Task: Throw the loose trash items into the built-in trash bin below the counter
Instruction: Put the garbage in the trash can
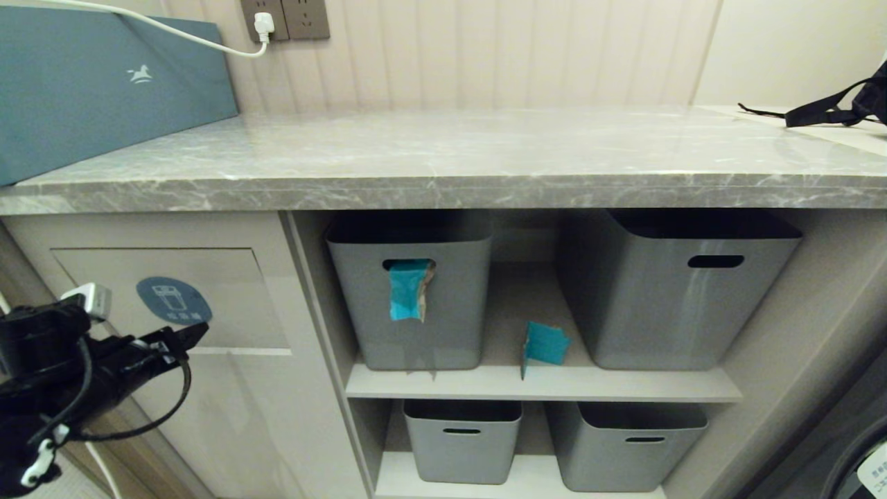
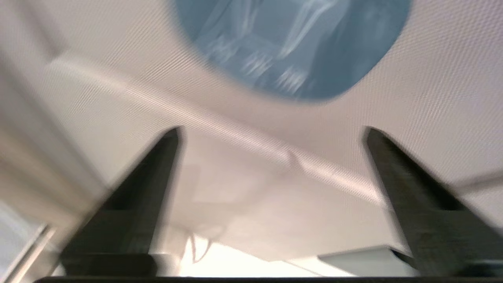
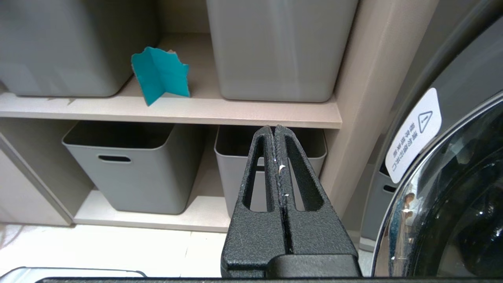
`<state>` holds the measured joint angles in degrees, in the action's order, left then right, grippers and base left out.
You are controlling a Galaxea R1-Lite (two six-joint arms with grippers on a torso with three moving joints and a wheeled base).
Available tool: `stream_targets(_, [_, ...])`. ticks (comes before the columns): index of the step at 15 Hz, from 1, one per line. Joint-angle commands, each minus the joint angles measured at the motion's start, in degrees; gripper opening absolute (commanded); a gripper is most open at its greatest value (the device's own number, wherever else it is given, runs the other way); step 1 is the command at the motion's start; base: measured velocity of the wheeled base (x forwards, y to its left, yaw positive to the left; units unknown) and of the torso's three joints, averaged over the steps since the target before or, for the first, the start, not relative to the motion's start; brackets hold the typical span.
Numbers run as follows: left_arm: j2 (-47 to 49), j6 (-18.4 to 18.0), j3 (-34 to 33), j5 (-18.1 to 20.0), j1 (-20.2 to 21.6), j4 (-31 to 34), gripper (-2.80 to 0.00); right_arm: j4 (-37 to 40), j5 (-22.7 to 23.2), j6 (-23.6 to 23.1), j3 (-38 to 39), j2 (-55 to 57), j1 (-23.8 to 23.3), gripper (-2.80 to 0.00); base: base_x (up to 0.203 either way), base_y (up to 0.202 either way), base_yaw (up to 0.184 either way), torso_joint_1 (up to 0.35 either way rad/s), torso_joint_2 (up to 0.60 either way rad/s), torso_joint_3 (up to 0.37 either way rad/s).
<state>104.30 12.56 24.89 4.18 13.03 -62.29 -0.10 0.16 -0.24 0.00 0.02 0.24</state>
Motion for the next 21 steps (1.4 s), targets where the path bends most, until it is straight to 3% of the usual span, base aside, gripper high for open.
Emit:
stream_targets(1, [-5.8,0.2,-3.0,0.0,0.5,-0.2,-2.80,0.0,0.0,0.0,0.0,-0.1,0.0,-2.80,0.000,0.000,0.000,0.000,0.00,0.000])
stream_targets(6, [-18.6,-0.9,-10.2,0.0,0.6,3.0,-2.80,0.0,0.0,0.0,0.0,-0.1,0.0,-2.80,0.000,0.000,0.000,0.000,0.00,0.000])
stream_targets(13, [-43.0,-8.3,-13.5,-1.5,-0.9,17.3,-2.80,0.0,0.0,0.0,0.0,-0.1,0.0,-2.80,0.000,0.000,0.000,0.000,0.00,0.000])
stream_targets(16, [-55.7,-12.0,-11.7,-1.6,-7.1,26.4,-2.80,0.0,0.0,0.0,0.0,-0.1,0.0,-2.80,0.000,0.000,0.000,0.000,0.00,0.000])
stream_targets(18, [-63.2,-16.4,-10.7,-1.4,-10.6,32.2,-2.80,0.0,0.0,0.0,0.0,-0.1,0.0,-2.80,0.000,0.000,0.000,0.000,0.00,0.000])
stream_targets(21, [-71.7,-20.7,-12.7,4.1,-12.3,35.5,-2.80,0.0,0.0,0.0,0.0,-0.1,0.1,-2.80,0.000,0.000,0.000,0.000,0.00,0.000])
